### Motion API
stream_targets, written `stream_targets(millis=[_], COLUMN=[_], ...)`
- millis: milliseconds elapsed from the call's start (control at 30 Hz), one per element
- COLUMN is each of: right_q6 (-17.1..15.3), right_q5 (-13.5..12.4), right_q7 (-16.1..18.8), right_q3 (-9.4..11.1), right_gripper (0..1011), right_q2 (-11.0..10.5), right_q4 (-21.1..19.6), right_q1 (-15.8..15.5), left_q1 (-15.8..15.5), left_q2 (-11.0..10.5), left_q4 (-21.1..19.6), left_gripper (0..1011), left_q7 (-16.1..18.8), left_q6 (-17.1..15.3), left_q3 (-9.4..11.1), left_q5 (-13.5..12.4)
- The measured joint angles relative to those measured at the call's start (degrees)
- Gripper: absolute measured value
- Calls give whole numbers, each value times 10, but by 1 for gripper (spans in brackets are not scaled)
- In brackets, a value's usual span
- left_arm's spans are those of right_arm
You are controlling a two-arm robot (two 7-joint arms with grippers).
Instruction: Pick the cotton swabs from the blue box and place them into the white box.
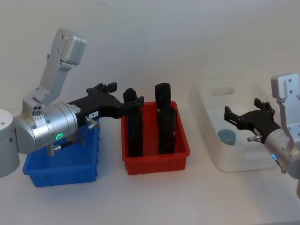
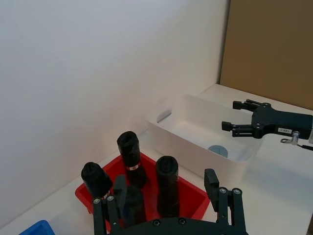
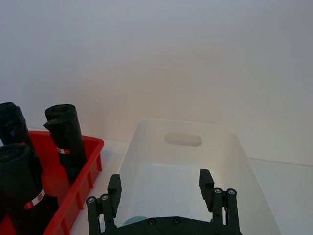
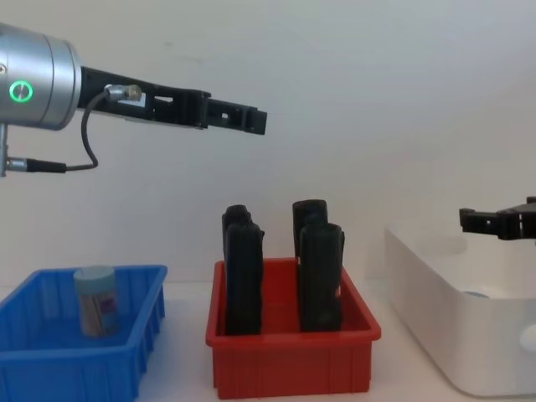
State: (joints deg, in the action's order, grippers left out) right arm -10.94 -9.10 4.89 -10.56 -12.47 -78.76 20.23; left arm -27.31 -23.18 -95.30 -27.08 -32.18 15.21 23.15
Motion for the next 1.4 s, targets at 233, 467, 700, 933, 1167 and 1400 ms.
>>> stream_targets(millis=[233, 467, 700, 933, 1167, 1400], right_q6=[15, 30, 46, 62, 78, 89], right_q5=[-12, -25, -38, -51, -64, -72], right_q7=[-2, -4, -6, -8, -10, -11], right_q3=[-4, -8, -12, -16, -21, -24], right_gripper=[1001, 1002, 1002, 1001, 1001, 1001], right_q2=[-11, -23, -35, -48, -59, -68], right_q4=[-36, -75, -115, -156, -195, -221], right_q1=[-34, -70, -108, -146, -182, -207], left_q1=[19, 42, 64, 87, 109, 130], left_q2=[2, 4, 6, 8, 10, 12], left_q4=[3, 7, 10, 14, 17, 21], left_gripper=[1004, 1004, 1004, 1004, 1004, 1004], left_q7=[37, 81, 124, 167, 210, 251], left_q6=[43, 95, 146, 198, 249, 297], left_q3=[15, 33, 51, 68, 86, 103], left_q5=[-16, -36, -55, -74, -93, -111])
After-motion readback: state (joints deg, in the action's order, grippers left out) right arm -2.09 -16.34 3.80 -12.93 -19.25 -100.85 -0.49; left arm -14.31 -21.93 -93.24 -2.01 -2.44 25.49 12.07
